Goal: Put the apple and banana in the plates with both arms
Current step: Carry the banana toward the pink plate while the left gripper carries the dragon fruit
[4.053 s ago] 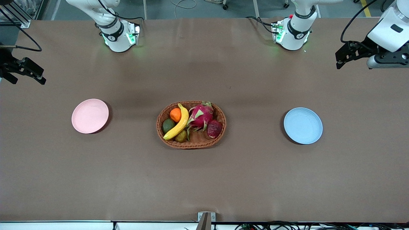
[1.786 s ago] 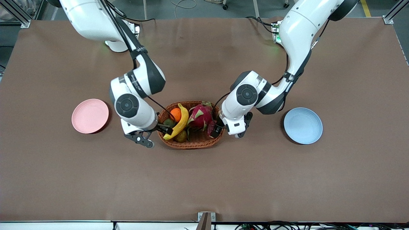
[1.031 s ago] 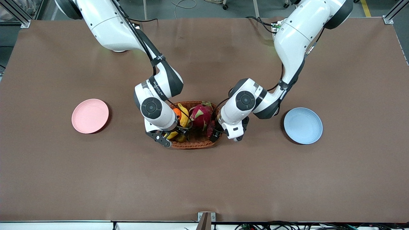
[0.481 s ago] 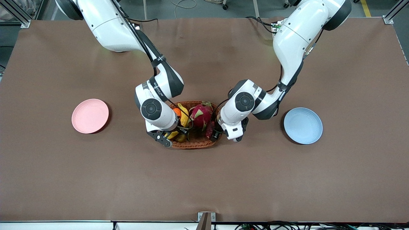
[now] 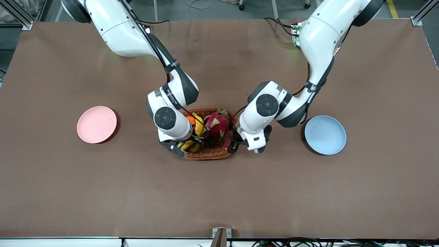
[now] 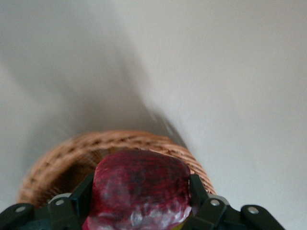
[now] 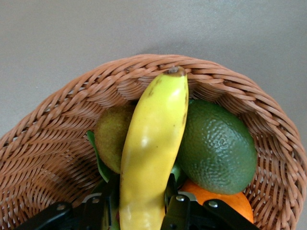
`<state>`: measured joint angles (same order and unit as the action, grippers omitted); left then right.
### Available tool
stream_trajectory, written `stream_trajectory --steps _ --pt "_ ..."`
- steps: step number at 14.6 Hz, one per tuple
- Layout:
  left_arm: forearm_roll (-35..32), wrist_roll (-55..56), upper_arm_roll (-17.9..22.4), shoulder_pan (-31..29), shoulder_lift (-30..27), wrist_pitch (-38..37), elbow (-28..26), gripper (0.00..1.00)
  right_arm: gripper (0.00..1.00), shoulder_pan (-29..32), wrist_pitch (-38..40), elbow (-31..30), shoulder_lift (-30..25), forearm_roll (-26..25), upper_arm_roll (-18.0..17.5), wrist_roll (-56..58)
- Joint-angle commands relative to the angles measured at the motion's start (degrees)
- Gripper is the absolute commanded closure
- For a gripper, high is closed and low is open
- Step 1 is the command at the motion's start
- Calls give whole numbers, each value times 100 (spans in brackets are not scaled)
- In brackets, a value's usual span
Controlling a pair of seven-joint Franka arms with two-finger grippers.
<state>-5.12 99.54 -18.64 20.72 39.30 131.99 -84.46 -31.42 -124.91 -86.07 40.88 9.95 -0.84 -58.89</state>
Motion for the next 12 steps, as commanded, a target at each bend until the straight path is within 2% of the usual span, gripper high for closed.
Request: stream_trajectory --steps 1,4,7,9,12 --pt "-532 -617 18 -313 -693 -812 -412 70 81 -22 80 47 -27 24 49 342" --pt "-578 -1899 -8 -814 -1203 -1499 -711 70 83 22 422 91 -97 15 58 369" --pt "-578 -3427 -8 -1534 -1731 -1571 -1492 69 83 179 1203 108 -413 -2 110 780" --pt "-578 -4342 -8 -1991 -1873 -1554 -1880 68 83 504 1617 117 -711 15 102 992" --pt "-596 -5407 -8 -2580 -1829 -1414 -2267 68 83 1109 2302 109 -1019 -11 111 1895"
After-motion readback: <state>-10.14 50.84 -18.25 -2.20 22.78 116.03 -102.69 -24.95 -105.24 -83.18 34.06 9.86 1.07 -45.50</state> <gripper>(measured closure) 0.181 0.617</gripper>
